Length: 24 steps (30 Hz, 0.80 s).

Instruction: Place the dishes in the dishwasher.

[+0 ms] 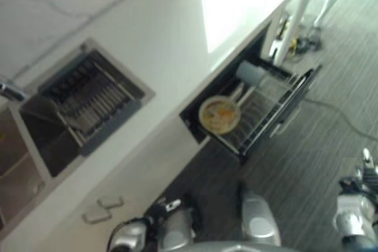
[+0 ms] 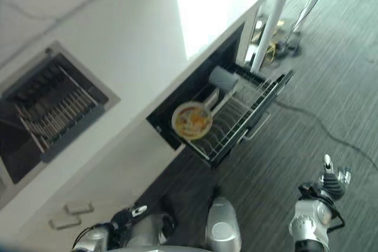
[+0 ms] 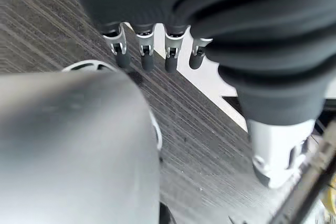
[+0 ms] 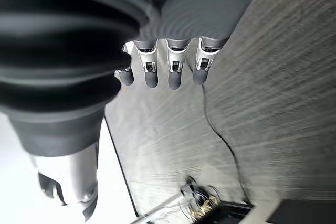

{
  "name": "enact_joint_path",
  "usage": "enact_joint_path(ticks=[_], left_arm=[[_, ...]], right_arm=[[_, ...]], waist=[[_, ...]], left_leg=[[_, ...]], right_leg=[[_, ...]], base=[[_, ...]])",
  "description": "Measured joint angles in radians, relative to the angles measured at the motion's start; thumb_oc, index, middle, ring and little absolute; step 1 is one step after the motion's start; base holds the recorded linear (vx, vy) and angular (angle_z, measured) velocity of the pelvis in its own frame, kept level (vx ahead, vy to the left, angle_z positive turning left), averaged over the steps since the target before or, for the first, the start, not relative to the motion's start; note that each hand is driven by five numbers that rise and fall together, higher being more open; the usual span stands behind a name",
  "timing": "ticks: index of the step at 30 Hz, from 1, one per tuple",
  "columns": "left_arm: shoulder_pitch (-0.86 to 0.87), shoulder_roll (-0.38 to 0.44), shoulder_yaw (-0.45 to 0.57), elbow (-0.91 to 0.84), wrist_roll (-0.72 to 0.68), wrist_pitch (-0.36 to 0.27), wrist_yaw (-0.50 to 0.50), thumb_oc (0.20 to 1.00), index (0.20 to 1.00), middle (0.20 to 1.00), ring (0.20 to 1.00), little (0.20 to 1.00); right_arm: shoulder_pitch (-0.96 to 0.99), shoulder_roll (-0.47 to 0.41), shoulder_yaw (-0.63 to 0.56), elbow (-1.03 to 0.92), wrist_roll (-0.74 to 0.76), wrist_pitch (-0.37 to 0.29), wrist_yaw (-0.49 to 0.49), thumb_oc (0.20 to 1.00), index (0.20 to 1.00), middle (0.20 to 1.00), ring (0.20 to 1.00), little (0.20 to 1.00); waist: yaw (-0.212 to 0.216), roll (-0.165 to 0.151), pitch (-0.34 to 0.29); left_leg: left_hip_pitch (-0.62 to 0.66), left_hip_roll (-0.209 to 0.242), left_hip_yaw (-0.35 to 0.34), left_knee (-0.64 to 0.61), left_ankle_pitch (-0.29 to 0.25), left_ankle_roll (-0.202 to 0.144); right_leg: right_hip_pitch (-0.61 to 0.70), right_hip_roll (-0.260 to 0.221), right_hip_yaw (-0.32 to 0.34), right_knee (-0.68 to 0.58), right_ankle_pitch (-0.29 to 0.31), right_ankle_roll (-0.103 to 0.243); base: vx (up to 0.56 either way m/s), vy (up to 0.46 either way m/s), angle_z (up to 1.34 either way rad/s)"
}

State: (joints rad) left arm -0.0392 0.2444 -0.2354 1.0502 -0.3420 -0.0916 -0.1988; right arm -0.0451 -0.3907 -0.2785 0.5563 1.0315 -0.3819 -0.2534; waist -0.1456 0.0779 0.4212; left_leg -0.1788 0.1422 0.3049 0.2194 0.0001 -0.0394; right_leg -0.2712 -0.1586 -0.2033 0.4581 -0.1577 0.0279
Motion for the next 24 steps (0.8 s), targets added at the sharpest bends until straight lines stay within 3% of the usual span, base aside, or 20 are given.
enact_joint_path(ticks=[4,10,19,24], left_arm=[[-0.011,0.003,0.009,-0.020,-0.031,-0.015,0.025,1.000,1.000,1.000,1.000,1.000],[-0.011,0.003,0.015,-0.030,-0.034,-0.016,0.008,1.000,1.000,1.000,1.000,1.000],[-0.009,0.005,0.011,-0.069,-0.074,-0.015,-0.012,1.000,1.000,1.000,1.000,1.000],[-0.013,0.008,0.011,-0.071,-0.080,-0.016,-0.012,1.000,1.000,1.000,1.000,1.000]], right_arm=[[-0.101,0.000,0.044,0.032,0.090,0.044,0.118,1.000,1.000,1.000,1.000,1.000],[-0.284,-0.081,0.155,0.152,-0.032,0.211,0.219,1.000,1.000,1.000,1.000,1.000],[-0.377,-0.181,0.178,0.163,-0.142,0.347,0.264,1.000,1.000,1.000,1.000,1.000],[-0.486,-0.240,0.198,0.207,-0.160,0.411,0.272,1.000,1.000,1.000,1.000,1.000]], waist=[[0.021,0.013,0.062],[0.074,0.018,0.066],[0.084,0.049,0.105],[0.114,0.059,0.124]], left_leg=[[-0.117,0.015,-0.073,0.221,-0.089,0.002],[-0.148,-0.019,-0.085,0.264,-0.099,0.008],[-0.193,-0.029,-0.109,0.278,-0.102,0.011],[-0.250,-0.024,-0.132,0.318,-0.105,0.007]], right_leg=[[-0.078,-0.023,-0.007,0.168,-0.079,-0.018],[-0.114,-0.067,-0.005,0.257,-0.125,-0.015],[-0.144,-0.080,-0.025,0.277,-0.142,-0.018],[-0.179,-0.079,-0.040,0.297,-0.143,-0.033]], base=[[-0.03,-0.020,0.21],[-0.02,0.039,0.16],[0.01,0.054,0.09],[0.01,0.008,0.08]])
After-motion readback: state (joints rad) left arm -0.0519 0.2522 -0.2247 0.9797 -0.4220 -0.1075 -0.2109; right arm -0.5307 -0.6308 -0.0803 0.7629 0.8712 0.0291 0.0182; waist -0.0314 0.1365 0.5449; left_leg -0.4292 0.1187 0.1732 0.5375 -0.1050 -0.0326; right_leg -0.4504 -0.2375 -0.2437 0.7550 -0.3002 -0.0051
